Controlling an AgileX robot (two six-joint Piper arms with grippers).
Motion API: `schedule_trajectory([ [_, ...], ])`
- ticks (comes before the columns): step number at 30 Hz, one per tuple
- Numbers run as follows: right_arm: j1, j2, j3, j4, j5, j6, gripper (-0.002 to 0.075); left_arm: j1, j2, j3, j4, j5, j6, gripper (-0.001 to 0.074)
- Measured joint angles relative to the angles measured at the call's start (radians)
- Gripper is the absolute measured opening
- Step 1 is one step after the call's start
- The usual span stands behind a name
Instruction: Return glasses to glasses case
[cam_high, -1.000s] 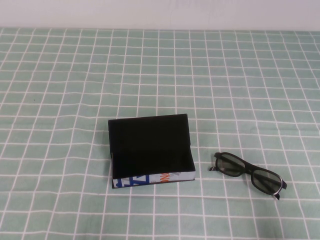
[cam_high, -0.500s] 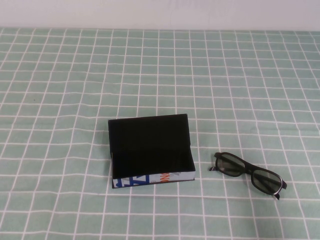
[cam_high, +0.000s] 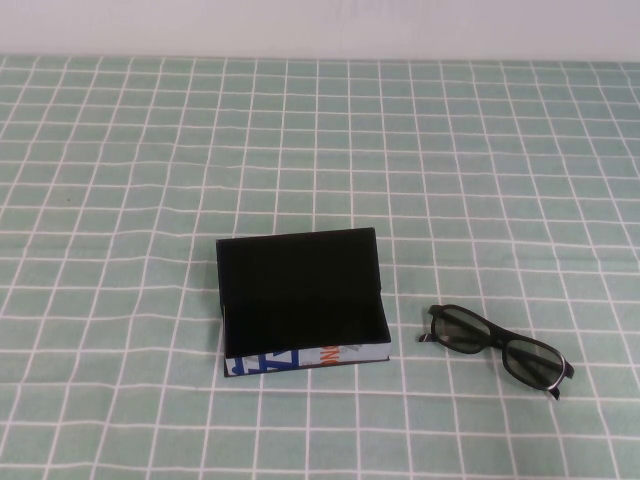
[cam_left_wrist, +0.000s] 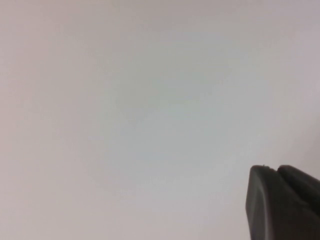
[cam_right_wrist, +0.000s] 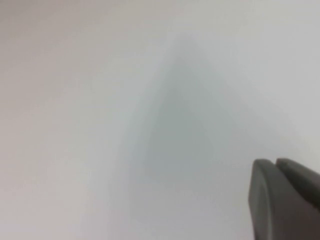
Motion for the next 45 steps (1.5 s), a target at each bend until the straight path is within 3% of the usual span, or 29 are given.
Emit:
schedule_trajectory([
  [4, 0.0, 0.0, -0.089, 0.01, -0.067, 0.037, -0.0015, 0.0, -0.002, -0.021, -0.009, -0.245, -0.062, -0.0006],
  [8, 0.0, 0.0, -0.333, 0.008, 0.095, 0.047, -0.0015, 0.0, -0.003, -0.193, -0.009, -0.263, -0.074, -0.0006],
  [15, 0.0, 0.106, -0.765, -0.008, 0.428, 0.197, -0.0015, 0.0, 0.039, -0.673, -0.007, 0.154, -0.135, -0.0005],
  [19, 0.0, 0.271, -0.969, -0.027, 0.626, 0.153, -0.0015, 0.0, 0.157, -0.906, -0.001, 0.416, -0.146, -0.0006],
  [25, 0.0, 0.569, -1.256, -0.053, 1.043, 0.103, -0.0015, 0.0, 0.4, -1.141, 0.002, 0.966, -0.137, -0.0006],
  [31, 0.0, 0.887, -1.391, -0.113, 1.399, 0.099, -0.0015, 0.0, 0.618, -1.171, 0.01, 1.365, -0.105, -0.0005],
  [45, 0.046, 1.18, -1.391, -0.105, 1.444, 0.099, -0.0015, 0.0, 0.897, -1.171, 0.035, 1.608, -0.009, -0.0006],
])
